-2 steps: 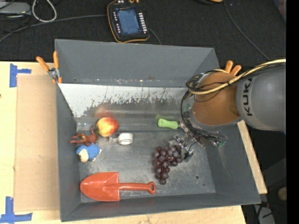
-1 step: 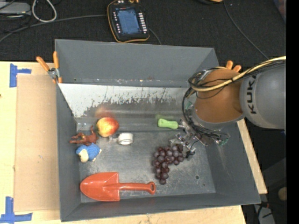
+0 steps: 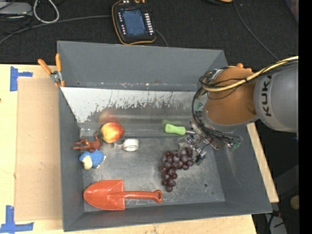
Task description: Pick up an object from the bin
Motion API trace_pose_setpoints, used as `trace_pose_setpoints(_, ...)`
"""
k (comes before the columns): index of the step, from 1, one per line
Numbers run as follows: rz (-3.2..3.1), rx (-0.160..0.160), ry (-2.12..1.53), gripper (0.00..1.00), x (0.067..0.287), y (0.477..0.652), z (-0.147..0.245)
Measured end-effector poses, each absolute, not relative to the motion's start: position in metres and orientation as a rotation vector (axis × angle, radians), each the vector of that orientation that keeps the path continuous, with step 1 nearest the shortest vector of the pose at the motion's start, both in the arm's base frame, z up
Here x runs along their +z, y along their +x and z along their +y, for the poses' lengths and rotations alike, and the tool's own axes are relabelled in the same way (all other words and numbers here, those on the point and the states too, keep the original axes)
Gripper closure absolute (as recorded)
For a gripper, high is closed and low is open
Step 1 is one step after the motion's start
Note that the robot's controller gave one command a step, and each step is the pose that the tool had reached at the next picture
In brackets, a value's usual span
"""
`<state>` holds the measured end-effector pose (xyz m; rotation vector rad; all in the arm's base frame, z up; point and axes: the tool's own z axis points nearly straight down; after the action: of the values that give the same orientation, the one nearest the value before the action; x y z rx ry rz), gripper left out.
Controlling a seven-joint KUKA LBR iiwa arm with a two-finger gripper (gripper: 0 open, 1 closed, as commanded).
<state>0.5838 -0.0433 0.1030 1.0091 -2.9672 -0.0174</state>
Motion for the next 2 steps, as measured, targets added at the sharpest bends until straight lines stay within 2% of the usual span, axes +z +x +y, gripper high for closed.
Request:
trace_pose_setpoints(1, -2.964, -0.022, 1.005, 1.00, 0.135, 0.582, -0.042)
trace_pose_setpoints(2, -2.968, -0.019, 1.006, 1.00, 0.156, 0.584, -0.043)
